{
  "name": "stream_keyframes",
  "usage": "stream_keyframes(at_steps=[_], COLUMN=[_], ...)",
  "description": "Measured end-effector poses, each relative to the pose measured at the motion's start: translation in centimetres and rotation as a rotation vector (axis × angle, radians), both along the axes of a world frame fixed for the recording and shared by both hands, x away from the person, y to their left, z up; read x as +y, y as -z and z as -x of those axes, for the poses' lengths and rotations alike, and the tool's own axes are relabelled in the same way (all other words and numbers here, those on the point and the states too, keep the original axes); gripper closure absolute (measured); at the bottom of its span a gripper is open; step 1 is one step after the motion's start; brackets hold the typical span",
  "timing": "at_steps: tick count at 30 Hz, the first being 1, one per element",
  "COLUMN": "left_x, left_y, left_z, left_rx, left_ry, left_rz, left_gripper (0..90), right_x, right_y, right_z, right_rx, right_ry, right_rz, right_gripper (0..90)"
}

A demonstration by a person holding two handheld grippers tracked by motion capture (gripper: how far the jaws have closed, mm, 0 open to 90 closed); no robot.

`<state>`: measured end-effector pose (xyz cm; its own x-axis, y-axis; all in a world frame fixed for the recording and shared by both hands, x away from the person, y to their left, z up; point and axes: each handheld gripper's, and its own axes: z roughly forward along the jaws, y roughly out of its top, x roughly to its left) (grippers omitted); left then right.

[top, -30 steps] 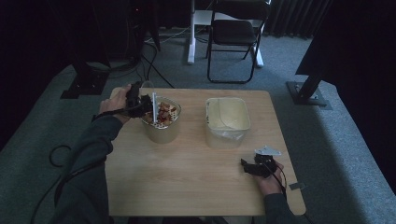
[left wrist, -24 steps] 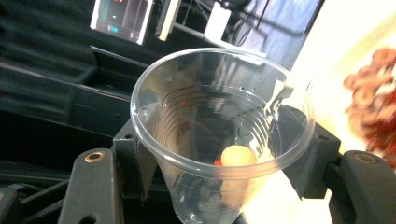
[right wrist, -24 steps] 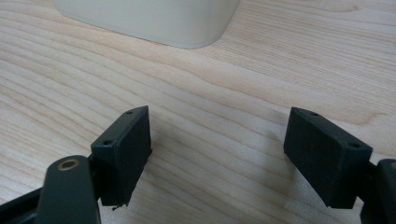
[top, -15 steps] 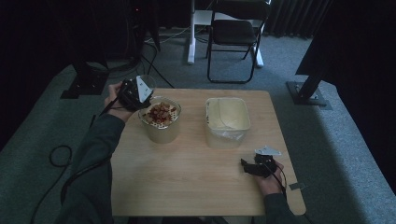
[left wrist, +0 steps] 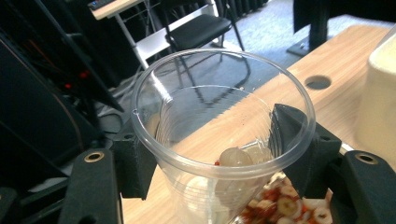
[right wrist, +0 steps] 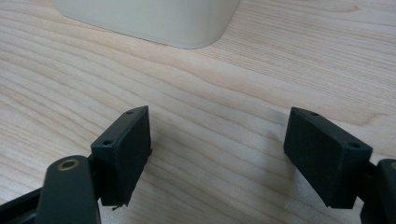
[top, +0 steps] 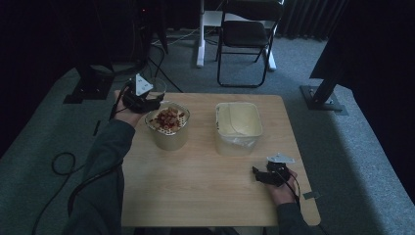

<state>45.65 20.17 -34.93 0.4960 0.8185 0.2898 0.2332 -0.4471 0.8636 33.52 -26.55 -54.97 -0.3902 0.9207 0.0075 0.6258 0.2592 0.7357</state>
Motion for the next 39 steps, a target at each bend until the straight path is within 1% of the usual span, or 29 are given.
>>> stream_keyframes(at_steps=[1,4,6,10,15,17,22,27,32,33,36,39], left_x=[-0.1,-0.7,-1.1,-1.7,-2.5,-3.0,-4.6,-6.4,-8.5,-8.9,-10.1,-11.4], left_y=[0.0,0.0,0.0,0.0,-0.2,-0.4,-0.6,-0.9,-0.8,-0.8,-0.8,-0.8], left_z=[0.0,0.0,0.0,0.0,-0.1,-0.1,-0.1,-0.2,-0.2,-0.2,-0.3,-0.3], left_rx=[0.001,0.002,0.002,0.004,0.001,0.0,-0.005,-0.01,-0.011,-0.01,-0.005,-0.003], left_ry=[0.0,-0.002,0.01,0.018,0.031,0.041,0.075,0.103,0.138,0.145,0.16,0.184], left_rz=[0.012,0.004,0.004,0.002,0.01,0.02,0.019,0.031,0.039,0.034,0.049,0.054], left_gripper=[35.9,35.9,35.9,35.8,35.8,35.8,35.6,35.5,35.3,35.2,35.1,35.2], right_x=[0.0,0.0,0.0,0.0,0.0,0.0,0.0,0.0,0.0,0.0,0.0,0.0], right_y=[0.0,0.0,0.0,0.0,0.0,0.0,0.0,0.0,0.0,0.0,0.0,0.0], right_z=[0.0,0.0,0.0,0.0,0.0,0.0,0.0,0.0,0.0,0.0,0.0,0.0], right_rx=[0.0,0.0,-0.001,-0.001,-0.002,-0.001,-0.001,-0.001,-0.002,-0.001,-0.001,-0.004], right_ry=[0.0,0.0,-0.001,-0.001,-0.001,-0.001,-0.001,-0.001,-0.001,-0.001,-0.001,0.0], right_rz=[0.0,0.0,0.001,0.001,0.001,0.001,0.001,0.001,0.0,0.0,0.0,0.001], right_gripper=[22.5,22.5,22.5,22.5,22.6,22.6,22.6,22.6,22.5,22.5,22.5,22.5])
